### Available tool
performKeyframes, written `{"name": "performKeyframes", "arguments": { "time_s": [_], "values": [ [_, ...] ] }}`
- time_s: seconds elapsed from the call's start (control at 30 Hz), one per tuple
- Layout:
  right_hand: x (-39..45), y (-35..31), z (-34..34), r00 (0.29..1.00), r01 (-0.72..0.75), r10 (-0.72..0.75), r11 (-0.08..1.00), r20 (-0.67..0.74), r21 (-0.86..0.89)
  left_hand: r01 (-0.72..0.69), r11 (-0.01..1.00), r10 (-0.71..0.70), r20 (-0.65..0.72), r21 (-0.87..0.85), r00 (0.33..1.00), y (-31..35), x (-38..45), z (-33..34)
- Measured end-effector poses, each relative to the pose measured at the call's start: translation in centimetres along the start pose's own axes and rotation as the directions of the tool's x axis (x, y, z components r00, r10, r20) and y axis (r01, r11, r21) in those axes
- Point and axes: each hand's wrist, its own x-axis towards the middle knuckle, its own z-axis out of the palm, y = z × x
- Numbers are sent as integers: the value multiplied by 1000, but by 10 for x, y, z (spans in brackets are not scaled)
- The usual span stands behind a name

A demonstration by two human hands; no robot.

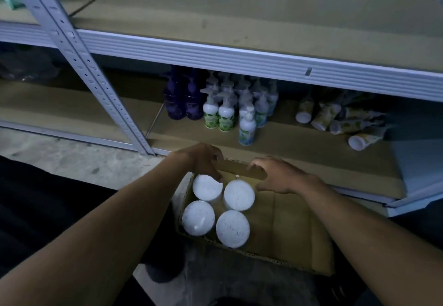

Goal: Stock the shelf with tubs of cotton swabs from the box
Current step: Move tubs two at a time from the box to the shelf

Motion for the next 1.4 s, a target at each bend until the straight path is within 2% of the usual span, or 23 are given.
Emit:
{"name": "performKeyframes", "arguments": {
  "time_s": [0.43,0.67,0.8,1.07,1.4],
  "values": [
    [38,0,60,996,10,-14,999,92,44,43,997,-44,28,62,999,-20,26,64],
    [45,-4,86,995,-76,68,990,72,121,12,991,-7,-33,136,999,-26,30,90],
    [49,-8,97,993,-109,102,983,52,145,28,977,-12,-77,212,997,-26,30,93],
    [54,-11,101,991,-129,125,983,36,128,37,969,-17,-84,243,996,-29,31,94],
    [47,-10,88,988,-154,151,979,32,136,36,982,-19,-94,184,995,-22,27,89]
  ]
}}
